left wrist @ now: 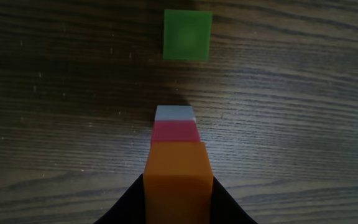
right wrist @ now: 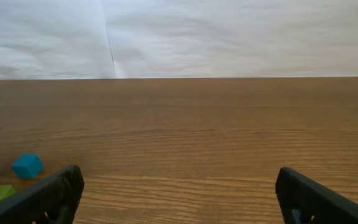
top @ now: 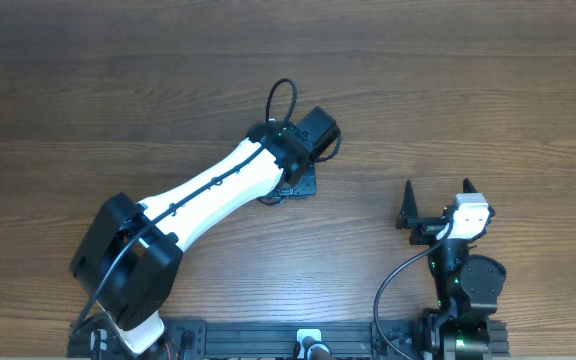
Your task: Stack Cubes
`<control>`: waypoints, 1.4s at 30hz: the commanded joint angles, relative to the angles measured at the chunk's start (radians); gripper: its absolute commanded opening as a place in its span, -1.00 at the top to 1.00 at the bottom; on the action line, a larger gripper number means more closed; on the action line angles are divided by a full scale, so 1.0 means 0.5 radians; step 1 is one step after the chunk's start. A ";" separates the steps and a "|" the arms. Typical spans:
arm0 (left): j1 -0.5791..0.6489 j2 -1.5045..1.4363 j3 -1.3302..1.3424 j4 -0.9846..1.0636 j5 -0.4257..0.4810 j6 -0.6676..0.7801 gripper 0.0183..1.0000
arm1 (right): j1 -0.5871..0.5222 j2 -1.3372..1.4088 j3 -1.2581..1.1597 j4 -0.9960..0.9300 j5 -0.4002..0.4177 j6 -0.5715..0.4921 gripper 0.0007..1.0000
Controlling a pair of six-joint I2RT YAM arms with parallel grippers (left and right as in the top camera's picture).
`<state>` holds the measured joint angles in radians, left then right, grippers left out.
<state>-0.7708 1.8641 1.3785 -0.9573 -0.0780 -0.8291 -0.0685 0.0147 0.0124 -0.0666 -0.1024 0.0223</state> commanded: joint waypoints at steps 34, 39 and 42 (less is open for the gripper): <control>0.024 0.058 0.032 -0.002 0.041 0.028 0.20 | 0.009 -0.018 -0.014 -0.002 0.012 -0.003 -0.98; 0.024 0.057 0.032 0.005 0.040 0.027 -0.16 | 0.009 -0.018 -0.014 -0.002 0.012 -0.003 -0.99; 0.024 0.053 0.032 0.026 0.018 0.009 -0.91 | 0.009 -0.018 -0.014 -0.002 0.012 -0.003 -0.98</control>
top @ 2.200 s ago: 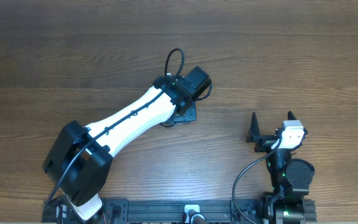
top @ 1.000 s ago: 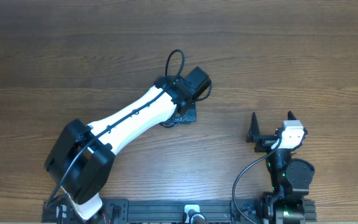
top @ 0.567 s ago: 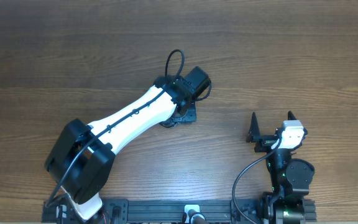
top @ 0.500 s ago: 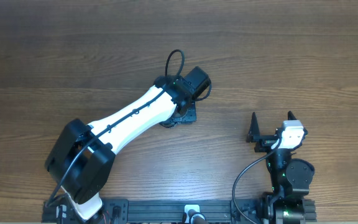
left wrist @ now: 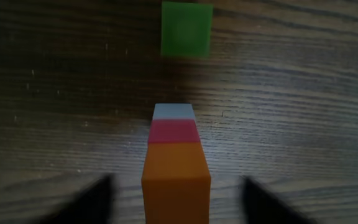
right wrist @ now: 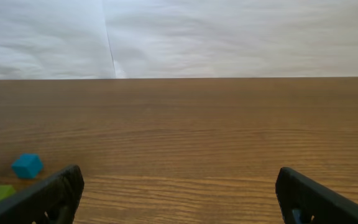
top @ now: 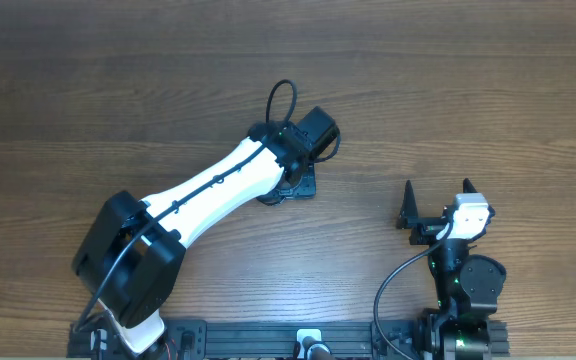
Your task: Stack Cubes
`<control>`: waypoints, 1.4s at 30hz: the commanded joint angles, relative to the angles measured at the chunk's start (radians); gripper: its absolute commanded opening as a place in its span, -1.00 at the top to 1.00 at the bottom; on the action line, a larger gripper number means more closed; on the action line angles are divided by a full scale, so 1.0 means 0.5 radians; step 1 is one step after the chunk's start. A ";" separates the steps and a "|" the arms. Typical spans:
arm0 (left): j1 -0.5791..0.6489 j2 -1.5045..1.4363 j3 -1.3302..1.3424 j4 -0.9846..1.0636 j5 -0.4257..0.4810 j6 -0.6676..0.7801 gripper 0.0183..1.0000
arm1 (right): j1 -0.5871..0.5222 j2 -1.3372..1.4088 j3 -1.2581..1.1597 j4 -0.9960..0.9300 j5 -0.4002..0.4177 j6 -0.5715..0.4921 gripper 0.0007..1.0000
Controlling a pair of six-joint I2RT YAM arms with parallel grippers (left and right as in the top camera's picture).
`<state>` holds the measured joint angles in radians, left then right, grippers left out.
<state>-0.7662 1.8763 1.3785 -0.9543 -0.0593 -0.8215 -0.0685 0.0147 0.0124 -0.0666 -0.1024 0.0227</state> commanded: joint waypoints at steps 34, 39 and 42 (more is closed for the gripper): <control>1.093 -2.022 -0.529 0.761 -0.082 0.852 -0.99 | 0.009 -0.018 -0.014 -0.002 0.012 -0.004 -0.99; 1.357 -2.464 -0.932 0.895 0.127 1.057 -1.00 | 0.009 -0.018 -0.014 -0.002 0.012 -0.004 -0.98; 1.474 -2.719 -1.160 0.901 0.208 1.120 -0.99 | 0.009 -0.018 -0.014 -0.002 0.012 -0.004 -0.98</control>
<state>-0.0734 0.5999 0.8829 -0.5110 -0.0463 -0.3573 -0.0685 0.0147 0.0124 -0.0666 -0.1024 0.0219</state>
